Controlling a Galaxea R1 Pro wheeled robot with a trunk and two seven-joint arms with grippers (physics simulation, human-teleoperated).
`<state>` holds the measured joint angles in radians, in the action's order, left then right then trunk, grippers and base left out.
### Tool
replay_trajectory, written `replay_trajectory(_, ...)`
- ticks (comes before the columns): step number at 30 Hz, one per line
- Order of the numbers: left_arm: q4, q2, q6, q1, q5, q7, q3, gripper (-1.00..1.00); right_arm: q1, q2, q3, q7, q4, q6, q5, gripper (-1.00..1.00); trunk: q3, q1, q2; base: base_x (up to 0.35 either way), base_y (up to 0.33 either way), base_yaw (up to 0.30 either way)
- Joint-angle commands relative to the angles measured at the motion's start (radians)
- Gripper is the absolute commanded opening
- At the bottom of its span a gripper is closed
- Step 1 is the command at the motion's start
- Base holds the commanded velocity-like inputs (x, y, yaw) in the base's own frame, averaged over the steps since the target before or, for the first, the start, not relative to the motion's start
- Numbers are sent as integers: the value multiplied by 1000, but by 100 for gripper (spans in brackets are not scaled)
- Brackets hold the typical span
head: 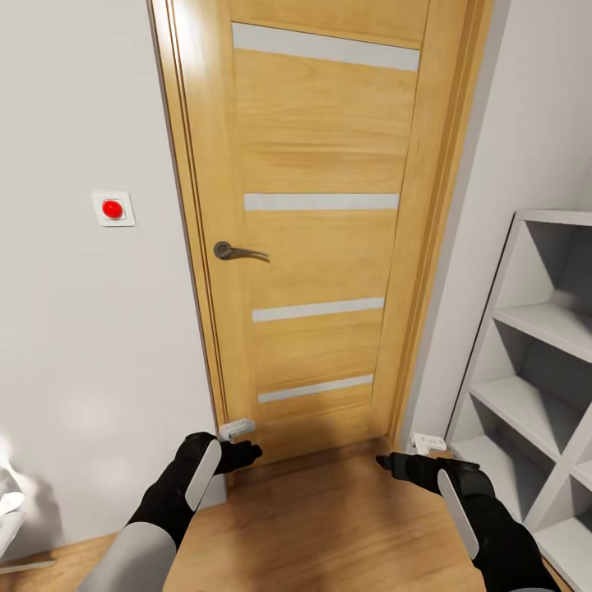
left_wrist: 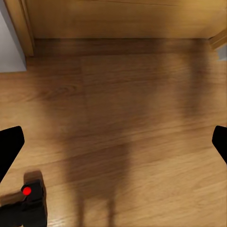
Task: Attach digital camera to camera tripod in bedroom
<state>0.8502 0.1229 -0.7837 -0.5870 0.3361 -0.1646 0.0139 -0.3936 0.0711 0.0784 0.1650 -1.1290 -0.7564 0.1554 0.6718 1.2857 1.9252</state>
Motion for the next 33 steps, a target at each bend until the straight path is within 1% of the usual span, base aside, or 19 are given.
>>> replay_trajectory(1, 1, 0, -3, 0, 11, -9, 1, 100, -1, 0, 1, 2, -1, -5, 5, 100, 4, 4, 8, 0, 0, 0)
replay_trajectory(8, 1, 0, -3, 0, 11, -9, 1, 100, -1, 1, 1, 2, 0, -6, 11, 100, 26, 31, 57, 0, 0, 0)
replay_trajectory(15, 1, -1, -3, -1, 9, -10, 1, 100, -1, 1, 3, 0, -9, -5, 0, 100, 48, 57, 106, 0, 0, 0)
replay_trajectory(18, 0, -2, -3, -1, 6, -11, 1, 100, -1, 4, 5, 3, -10, -13, 9, 100, 58, 69, 127, 0, 0, 0)
replay_trajectory(23, -3, -2, -3, 0, 5, -23, 0, 100, -1, 4, 6, 7, -10, -22, 12, 100, 73, 88, 162, 0, 0, 0)
replay_trajectory(25, -4, -5, -3, 0, 5, -50, -1, 100, -1, 3, 6, 7, -10, -23, 10, 100, 79, 96, 176, 0, 0, 0)
replay_trajectory(26, -5, -7, -3, 0, 5, -82, -2, 100, -1, 3, 6, 7, -10, -23, 6, 100, 83, 100, 183, 0, 0, 0)
replay_trajectory(30, -5, -10, -1, 0, 8, -161, -10, 100, -1, 3, 6, 7, -11, -22, 1, 100, 95, 115, 211, 0, 0, 0)
replay_trajectory(31, -4, -10, 1, 0, 10, -215, -18, 100, -1, 3, 6, 4, -11, -21, 0, 100, 98, 119, 218, 0, 0, 0)
replay_trajectory(33, -4, -11, 2, 0, 12, -249, -24, 100, -1, 3, 6, 0, -11, -18, -2, 100, 105, 126, 232, 0, 0, 0)
